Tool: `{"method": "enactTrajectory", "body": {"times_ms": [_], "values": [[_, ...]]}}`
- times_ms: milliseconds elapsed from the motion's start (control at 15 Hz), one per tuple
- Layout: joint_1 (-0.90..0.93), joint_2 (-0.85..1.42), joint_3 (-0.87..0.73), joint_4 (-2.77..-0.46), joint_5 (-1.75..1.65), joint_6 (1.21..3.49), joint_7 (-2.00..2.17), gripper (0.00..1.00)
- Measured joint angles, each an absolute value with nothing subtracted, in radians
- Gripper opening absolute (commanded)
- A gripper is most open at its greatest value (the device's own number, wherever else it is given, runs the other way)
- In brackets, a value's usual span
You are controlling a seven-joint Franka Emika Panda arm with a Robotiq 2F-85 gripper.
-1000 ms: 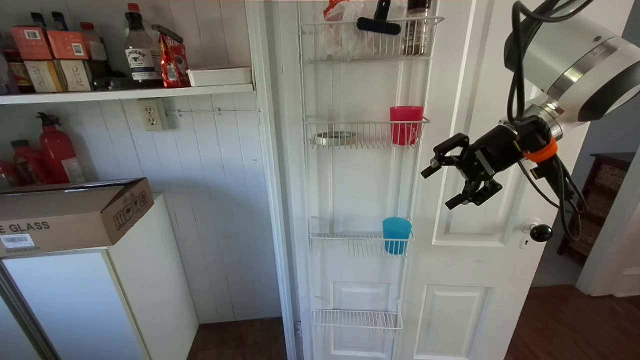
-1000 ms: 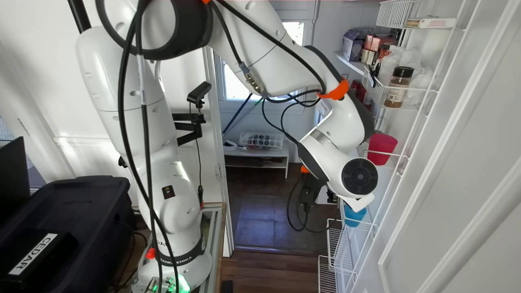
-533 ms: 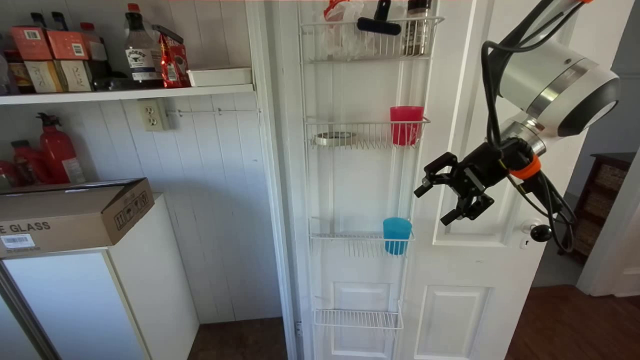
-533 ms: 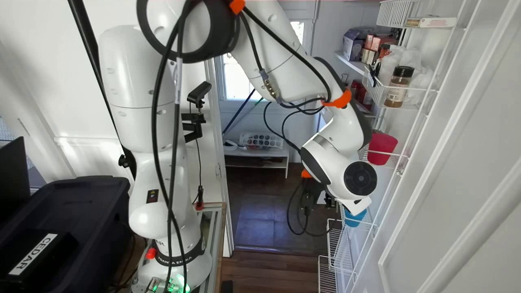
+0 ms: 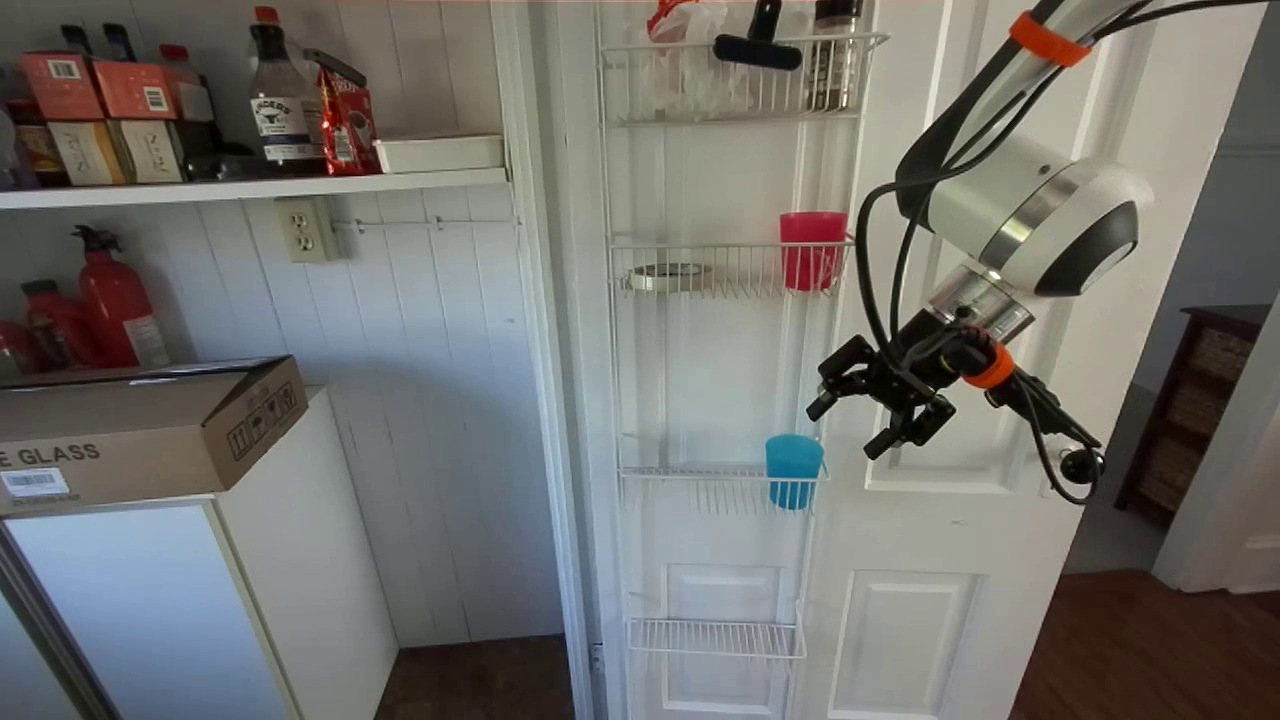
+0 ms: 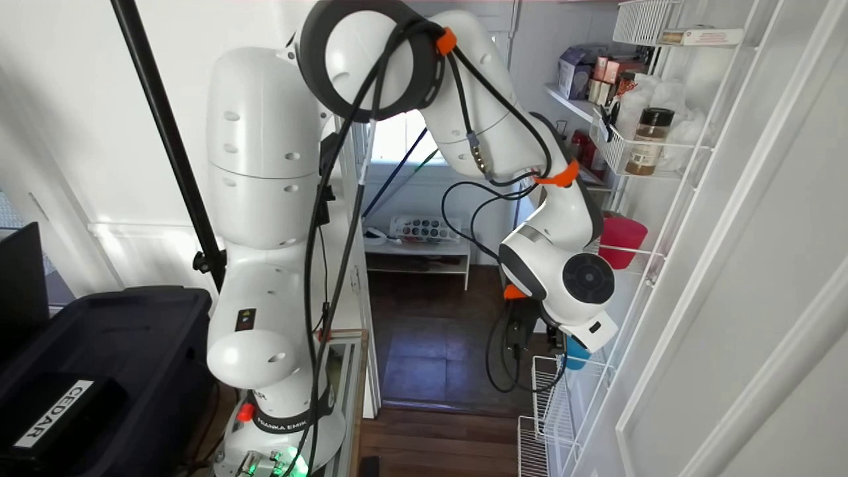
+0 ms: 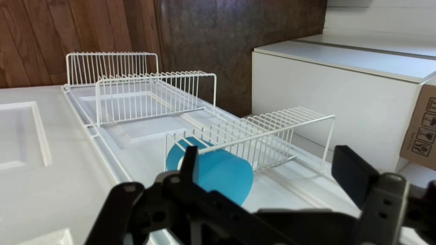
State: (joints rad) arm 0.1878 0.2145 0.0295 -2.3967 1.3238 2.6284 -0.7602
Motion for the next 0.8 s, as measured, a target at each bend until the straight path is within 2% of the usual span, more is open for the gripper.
{"method": "enactTrajectory", "body": {"times_ms": [800], "values": [[0.239,0.385,0.054,-2.258,1.324,2.9,-0.823,1.0]]}}
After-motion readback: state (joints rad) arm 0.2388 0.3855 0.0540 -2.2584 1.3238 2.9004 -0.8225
